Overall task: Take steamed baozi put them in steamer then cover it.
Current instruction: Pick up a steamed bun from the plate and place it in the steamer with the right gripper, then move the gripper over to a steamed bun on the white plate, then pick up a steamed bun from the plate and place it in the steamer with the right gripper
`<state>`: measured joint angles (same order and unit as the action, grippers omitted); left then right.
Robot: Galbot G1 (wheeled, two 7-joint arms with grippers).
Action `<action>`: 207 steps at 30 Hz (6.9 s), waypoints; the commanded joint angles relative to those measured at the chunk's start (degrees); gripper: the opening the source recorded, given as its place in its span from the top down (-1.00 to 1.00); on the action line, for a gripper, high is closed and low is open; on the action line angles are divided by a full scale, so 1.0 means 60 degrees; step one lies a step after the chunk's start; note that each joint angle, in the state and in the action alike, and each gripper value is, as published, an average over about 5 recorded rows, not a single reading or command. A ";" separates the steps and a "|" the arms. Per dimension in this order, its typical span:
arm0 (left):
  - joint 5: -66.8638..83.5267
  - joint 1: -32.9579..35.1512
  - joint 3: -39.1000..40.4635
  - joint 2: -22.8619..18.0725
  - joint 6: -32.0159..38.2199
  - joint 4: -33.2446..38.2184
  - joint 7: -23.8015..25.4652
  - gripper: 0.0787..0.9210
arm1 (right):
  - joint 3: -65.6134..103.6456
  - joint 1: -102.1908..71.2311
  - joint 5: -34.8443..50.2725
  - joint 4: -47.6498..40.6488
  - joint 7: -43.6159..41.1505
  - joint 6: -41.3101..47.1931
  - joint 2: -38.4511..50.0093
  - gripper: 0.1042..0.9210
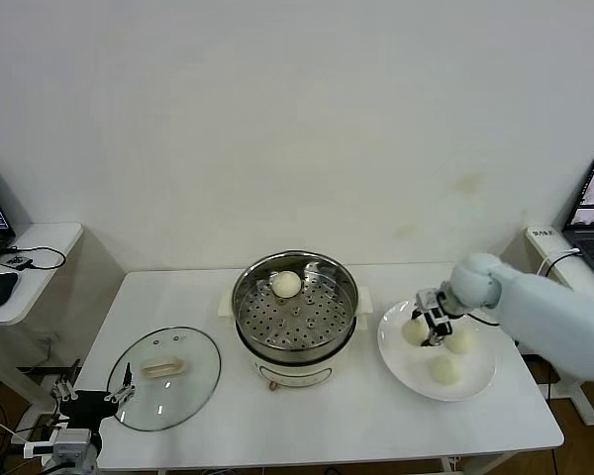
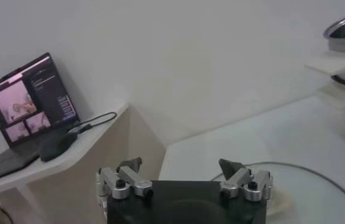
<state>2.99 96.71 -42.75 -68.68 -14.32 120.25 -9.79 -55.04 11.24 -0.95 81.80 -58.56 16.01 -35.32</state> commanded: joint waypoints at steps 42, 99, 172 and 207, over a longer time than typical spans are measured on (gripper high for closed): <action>-0.0071 -0.0232 -0.0094 -0.0091 -0.0006 -0.0059 0.0003 -0.77 | -0.2396 0.1832 0.4976 -0.2012 0.2250 0.3956 -0.7163 -0.36; -0.0586 0.0005 0.0249 -0.0339 0.0015 0.0066 0.0012 -0.77 | 0.3235 -0.4515 -0.1724 0.1843 -0.0428 -0.0167 0.2459 -0.76; -0.0837 -0.0200 -0.0020 -0.0292 0.0075 -0.0231 0.0016 -0.77 | -0.1601 0.3663 0.2401 0.0139 -0.0338 0.0113 -0.4116 -0.40; -0.0855 -0.0209 -0.0105 -0.0633 0.0333 -0.0353 -0.0118 -0.77 | -0.3117 0.2572 0.0352 -0.0741 -0.0732 -0.3370 -0.5791 -0.43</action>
<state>-2.11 95.45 -43.39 -72.43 -12.35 118.15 -10.51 -72.97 26.72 2.44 77.73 -62.93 -2.30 -68.95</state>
